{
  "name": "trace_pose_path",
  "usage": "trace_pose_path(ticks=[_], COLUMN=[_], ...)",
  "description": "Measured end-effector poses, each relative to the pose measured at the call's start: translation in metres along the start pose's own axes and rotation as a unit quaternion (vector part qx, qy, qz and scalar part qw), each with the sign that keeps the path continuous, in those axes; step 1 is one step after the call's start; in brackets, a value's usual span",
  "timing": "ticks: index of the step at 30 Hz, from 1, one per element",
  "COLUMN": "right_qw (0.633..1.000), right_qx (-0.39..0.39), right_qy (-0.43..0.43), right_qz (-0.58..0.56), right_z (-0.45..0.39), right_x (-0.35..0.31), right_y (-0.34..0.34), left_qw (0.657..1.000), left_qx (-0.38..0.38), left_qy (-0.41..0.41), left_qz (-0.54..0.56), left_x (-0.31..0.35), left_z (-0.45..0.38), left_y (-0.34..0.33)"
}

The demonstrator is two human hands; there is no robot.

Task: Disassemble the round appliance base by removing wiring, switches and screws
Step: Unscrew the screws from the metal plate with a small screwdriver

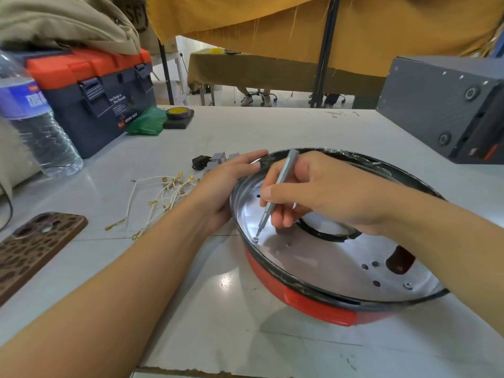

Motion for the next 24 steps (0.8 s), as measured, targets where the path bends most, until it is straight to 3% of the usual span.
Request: trace_pose_path(ticks=[14, 24], right_qw=[0.997, 0.978], right_qx=[0.008, 0.036], right_qy=[0.033, 0.106], right_qz=[0.066, 0.174], right_z=[-0.002, -0.001], right_x=[-0.007, -0.032], right_y=[-0.004, -0.008], left_qw=[0.999, 0.998], left_qx=[-0.020, -0.019], left_qy=[-0.004, -0.044], left_qz=[0.047, -0.030], left_x=[-0.002, 0.005], left_z=[-0.001, 0.008], left_y=[-0.002, -0.007])
Point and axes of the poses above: each hand's wrist, its own z-axis away from the middle knuckle, its own y-axis out of the back of the hand, x = y × z, the point moved 10 cm from there along -z, towards the middle knuckle, and after that the axes turned 6 degrees about x, right-handed, at the moved point
